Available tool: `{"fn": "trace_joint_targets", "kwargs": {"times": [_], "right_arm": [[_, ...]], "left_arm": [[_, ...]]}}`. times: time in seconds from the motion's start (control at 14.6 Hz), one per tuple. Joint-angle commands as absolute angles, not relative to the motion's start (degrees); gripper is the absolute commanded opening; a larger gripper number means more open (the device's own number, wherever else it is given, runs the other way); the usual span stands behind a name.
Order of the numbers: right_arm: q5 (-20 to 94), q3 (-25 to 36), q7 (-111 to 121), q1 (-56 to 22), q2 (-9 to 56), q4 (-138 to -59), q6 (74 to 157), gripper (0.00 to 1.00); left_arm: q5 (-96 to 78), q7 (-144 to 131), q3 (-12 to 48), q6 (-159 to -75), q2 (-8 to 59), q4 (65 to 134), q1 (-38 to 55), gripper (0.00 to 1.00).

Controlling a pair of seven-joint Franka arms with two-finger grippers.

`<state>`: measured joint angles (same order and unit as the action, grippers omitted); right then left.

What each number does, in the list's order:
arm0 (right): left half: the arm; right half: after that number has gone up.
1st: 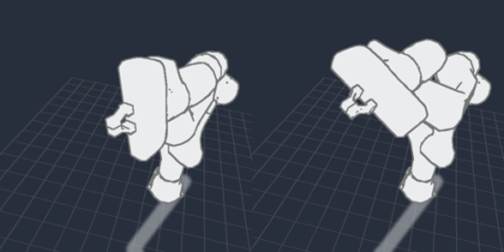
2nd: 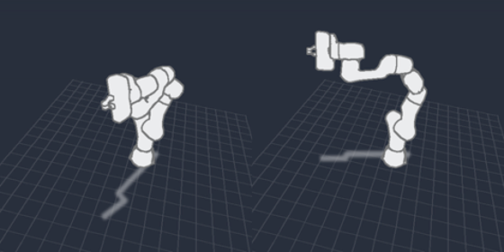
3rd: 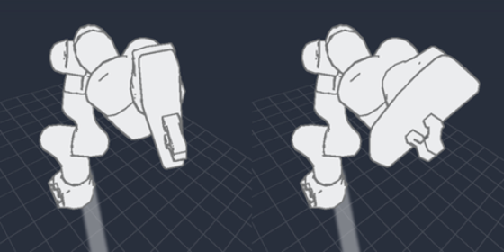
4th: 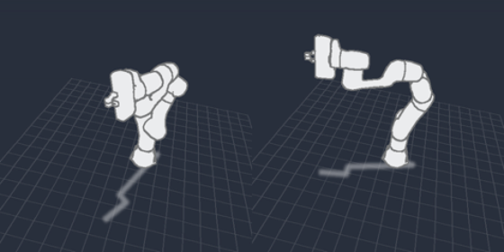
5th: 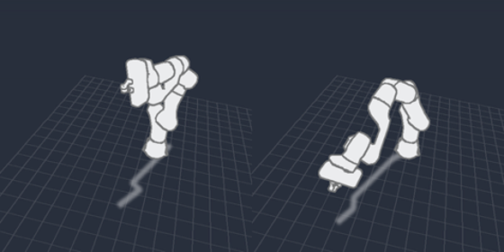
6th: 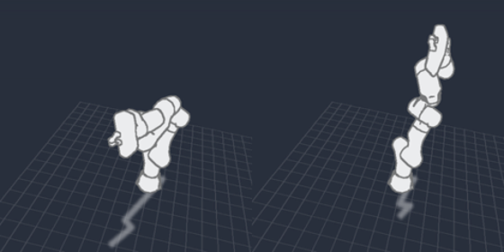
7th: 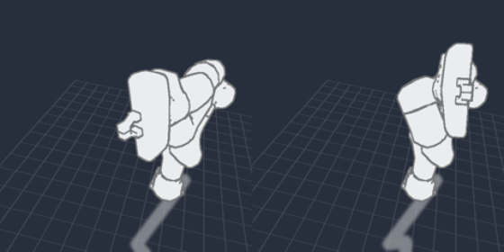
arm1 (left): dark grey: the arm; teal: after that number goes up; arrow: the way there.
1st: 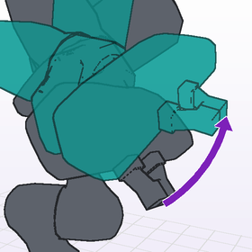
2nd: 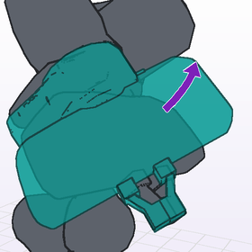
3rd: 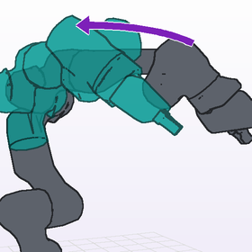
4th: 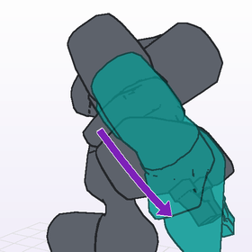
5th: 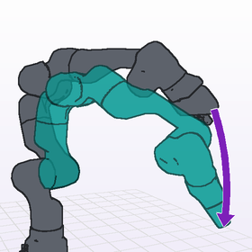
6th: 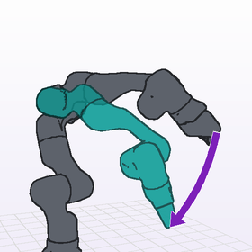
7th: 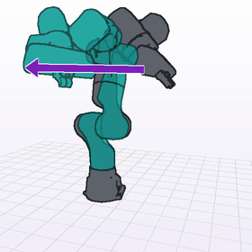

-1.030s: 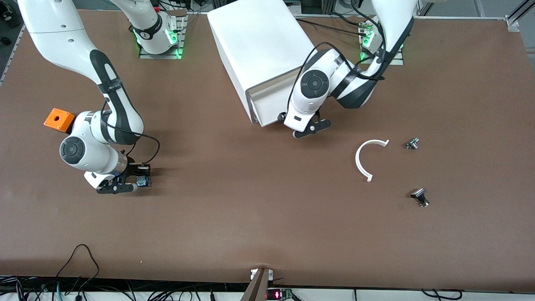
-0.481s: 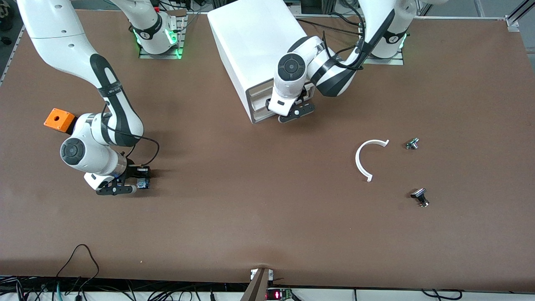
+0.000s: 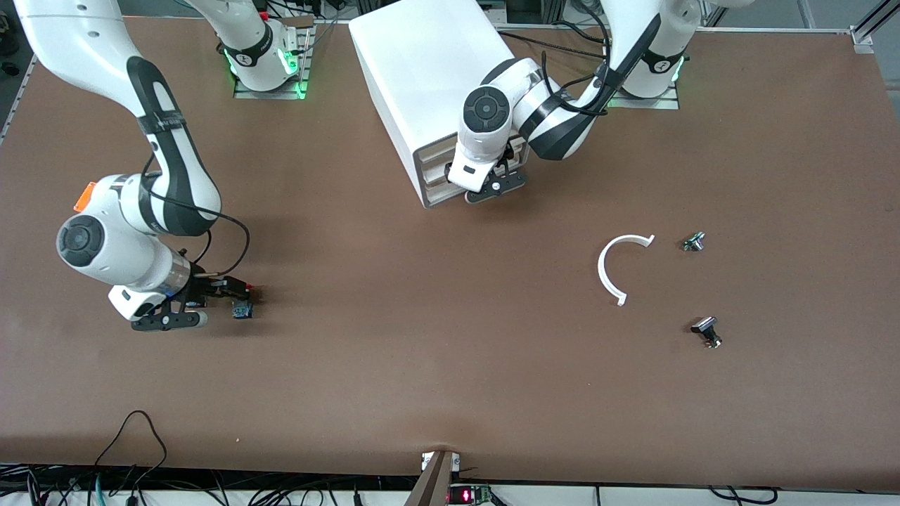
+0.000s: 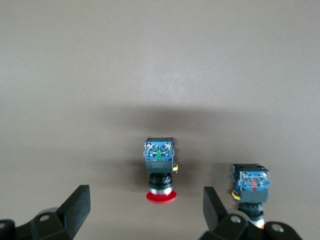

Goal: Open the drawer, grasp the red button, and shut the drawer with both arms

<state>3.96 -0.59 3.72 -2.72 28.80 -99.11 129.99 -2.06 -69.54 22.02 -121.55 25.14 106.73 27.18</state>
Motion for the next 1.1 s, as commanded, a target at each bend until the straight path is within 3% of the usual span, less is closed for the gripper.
{"fn": "trace_joint_targets", "kwargs": {"times": [0.0, 0.55, 1.03], "right_arm": [[3.78, -0.97, 3.69, -2.90, 23.84, -99.49, 126.75, 1.00], [1.85, -1.23, -0.42, -5.79, 11.52, -98.88, 116.12, 1.00], [-0.52, -1.32, -7.02, -6.94, 9.94, -87.28, 98.72, 1.00]], "left_arm": [[-1.58, -69.87, 22.24, -121.82, 23.47, 108.54, 27.69, 0.99], [-1.58, -68.48, 23.03, -121.29, 23.20, 108.28, 26.72, 0.99], [-0.62, -55.75, 22.50, -111.20, 22.32, 100.65, 18.91, 0.99]]}}
